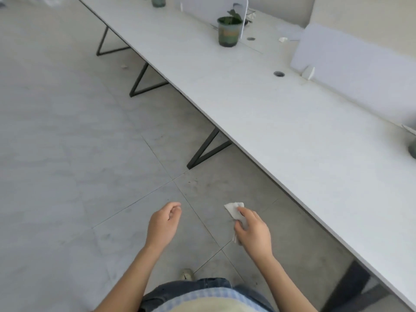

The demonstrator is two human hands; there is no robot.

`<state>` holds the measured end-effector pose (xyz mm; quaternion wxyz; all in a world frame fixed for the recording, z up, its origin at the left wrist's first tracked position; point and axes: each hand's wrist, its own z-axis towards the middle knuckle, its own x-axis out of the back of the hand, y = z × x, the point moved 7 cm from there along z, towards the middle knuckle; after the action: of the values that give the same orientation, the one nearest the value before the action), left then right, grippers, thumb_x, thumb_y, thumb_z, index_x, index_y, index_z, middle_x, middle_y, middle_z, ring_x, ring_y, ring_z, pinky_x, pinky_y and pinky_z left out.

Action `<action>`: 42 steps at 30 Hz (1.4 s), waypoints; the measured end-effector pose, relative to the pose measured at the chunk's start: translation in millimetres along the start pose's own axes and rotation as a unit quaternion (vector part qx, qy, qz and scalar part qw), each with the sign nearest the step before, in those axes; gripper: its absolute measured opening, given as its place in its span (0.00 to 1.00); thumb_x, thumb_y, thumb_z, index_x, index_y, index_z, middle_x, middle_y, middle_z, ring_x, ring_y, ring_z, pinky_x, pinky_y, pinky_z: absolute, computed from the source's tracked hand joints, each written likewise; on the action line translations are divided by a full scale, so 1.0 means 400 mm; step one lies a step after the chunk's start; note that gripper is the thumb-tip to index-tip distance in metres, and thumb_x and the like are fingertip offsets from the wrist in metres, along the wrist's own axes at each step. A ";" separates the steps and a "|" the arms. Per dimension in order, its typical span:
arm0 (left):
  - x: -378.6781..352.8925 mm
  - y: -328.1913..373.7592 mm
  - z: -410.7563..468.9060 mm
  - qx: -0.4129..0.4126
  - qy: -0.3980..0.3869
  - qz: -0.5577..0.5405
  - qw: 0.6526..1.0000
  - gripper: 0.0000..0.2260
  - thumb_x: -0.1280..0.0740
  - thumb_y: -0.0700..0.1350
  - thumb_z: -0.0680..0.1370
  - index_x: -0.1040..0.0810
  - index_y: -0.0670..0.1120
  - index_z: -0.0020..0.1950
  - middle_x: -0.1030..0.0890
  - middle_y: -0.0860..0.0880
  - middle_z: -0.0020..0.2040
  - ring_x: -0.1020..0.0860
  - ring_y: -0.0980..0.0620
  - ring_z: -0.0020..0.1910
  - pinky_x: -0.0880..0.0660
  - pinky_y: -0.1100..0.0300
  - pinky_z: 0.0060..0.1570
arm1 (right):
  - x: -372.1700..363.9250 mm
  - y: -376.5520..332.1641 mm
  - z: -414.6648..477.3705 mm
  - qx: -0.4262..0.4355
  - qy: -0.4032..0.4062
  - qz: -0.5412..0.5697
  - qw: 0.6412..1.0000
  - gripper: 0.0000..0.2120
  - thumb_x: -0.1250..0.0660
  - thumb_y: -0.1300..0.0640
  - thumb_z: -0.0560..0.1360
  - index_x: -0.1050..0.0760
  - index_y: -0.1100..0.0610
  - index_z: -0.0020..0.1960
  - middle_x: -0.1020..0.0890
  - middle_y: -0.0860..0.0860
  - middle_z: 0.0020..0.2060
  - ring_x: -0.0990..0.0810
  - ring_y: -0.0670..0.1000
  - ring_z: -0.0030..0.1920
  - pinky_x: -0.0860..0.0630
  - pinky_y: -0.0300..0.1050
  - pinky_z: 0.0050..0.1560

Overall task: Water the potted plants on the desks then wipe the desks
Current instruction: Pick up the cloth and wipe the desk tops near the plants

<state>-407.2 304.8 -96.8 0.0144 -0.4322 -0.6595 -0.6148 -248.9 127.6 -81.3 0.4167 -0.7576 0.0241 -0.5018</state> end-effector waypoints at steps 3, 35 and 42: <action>0.094 -0.065 0.055 0.039 0.029 -0.041 0.998 0.10 0.40 0.41 0.78 0.22 0.42 0.56 0.19 0.44 0.50 0.22 0.47 0.52 0.30 0.60 0.50 | -0.073 -0.087 0.038 0.009 -0.021 -0.017 1.000 0.17 0.38 0.60 0.73 0.28 0.55 0.62 0.21 0.53 0.53 0.22 0.55 0.47 0.32 0.43 0.40; 0.521 -0.094 1.149 0.118 0.034 -0.098 0.988 0.07 0.39 0.40 0.78 0.24 0.49 0.47 0.19 0.46 0.46 0.21 0.47 0.48 0.29 0.59 0.49 | -0.540 -0.844 1.091 0.111 -0.129 -0.068 0.983 0.16 0.39 0.59 0.74 0.29 0.55 0.62 0.21 0.54 0.56 0.22 0.55 0.51 0.27 0.47 0.46; 0.756 -0.024 1.495 0.040 0.040 -0.092 0.994 0.08 0.40 0.42 0.78 0.23 0.46 0.53 0.19 0.48 0.47 0.23 0.51 0.49 0.31 0.63 0.47 | -0.625 -1.040 1.296 0.059 -0.049 -0.025 0.997 0.15 0.38 0.60 0.73 0.27 0.56 0.60 0.20 0.54 0.52 0.22 0.56 0.49 0.27 0.48 0.45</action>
<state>-295.6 965.2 -83.6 0.0018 -0.3442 -0.7196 -0.6031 -126.8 827.1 -71.1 0.4483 -0.7559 -0.0449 -0.4749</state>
